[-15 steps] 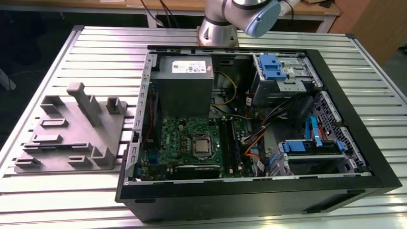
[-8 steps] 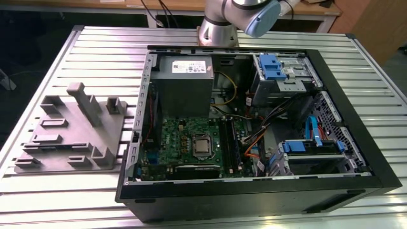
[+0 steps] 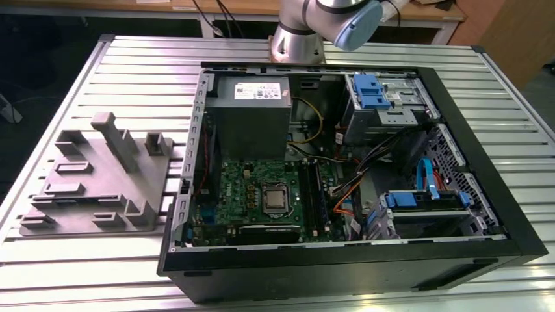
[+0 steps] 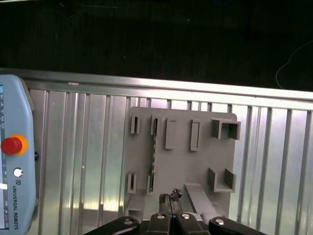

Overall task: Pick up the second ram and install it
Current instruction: 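Pick up the second ram and move it above second insertion slot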

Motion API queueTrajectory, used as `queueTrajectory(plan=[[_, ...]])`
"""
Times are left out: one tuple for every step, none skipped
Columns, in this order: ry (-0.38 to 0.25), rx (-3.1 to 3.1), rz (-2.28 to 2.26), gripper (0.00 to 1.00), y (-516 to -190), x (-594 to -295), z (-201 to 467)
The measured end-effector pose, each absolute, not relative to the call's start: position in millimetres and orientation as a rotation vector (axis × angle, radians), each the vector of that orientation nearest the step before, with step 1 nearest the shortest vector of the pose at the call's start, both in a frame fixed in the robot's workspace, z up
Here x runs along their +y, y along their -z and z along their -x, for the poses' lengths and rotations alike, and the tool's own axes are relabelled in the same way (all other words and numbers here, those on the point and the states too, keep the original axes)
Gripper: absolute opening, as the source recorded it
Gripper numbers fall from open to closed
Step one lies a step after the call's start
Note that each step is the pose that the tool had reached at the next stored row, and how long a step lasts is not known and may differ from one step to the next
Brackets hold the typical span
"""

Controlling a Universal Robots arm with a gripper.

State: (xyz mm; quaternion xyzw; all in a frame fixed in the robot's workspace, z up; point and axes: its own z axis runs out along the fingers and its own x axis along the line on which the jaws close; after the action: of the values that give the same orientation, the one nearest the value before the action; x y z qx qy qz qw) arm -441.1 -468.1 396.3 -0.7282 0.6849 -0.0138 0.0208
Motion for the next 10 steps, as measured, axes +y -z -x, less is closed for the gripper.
queueTrajectory(plan=[[0.043,2.124,2.258,0.1,-396.3,-468.1,441.2],[0.043,2.124,2.258,0.1,-396.0,-468.1,441.1],[0.043,2.124,2.258,0.1,-395.4,-468.1,441.1],[0.043,2.124,2.258,0.1,-394.8,-468.1,441.1],[0.043,2.124,2.258,0.1,-394.3,-468.1,441.1],[0.043,2.124,2.258,0.1,-393.7,-468.1,441.1],[0.043,2.124,2.258,0.1,-393.1,-468.1,441.1],[0.043,2.124,2.258,0.1,-392.5,-468.1,441.1],[0.043,2.124,2.257,0.1,-391.9,-468.1,441.1],[0.043,2.125,2.257,0.1,-391.3,-468.1,441.2]])
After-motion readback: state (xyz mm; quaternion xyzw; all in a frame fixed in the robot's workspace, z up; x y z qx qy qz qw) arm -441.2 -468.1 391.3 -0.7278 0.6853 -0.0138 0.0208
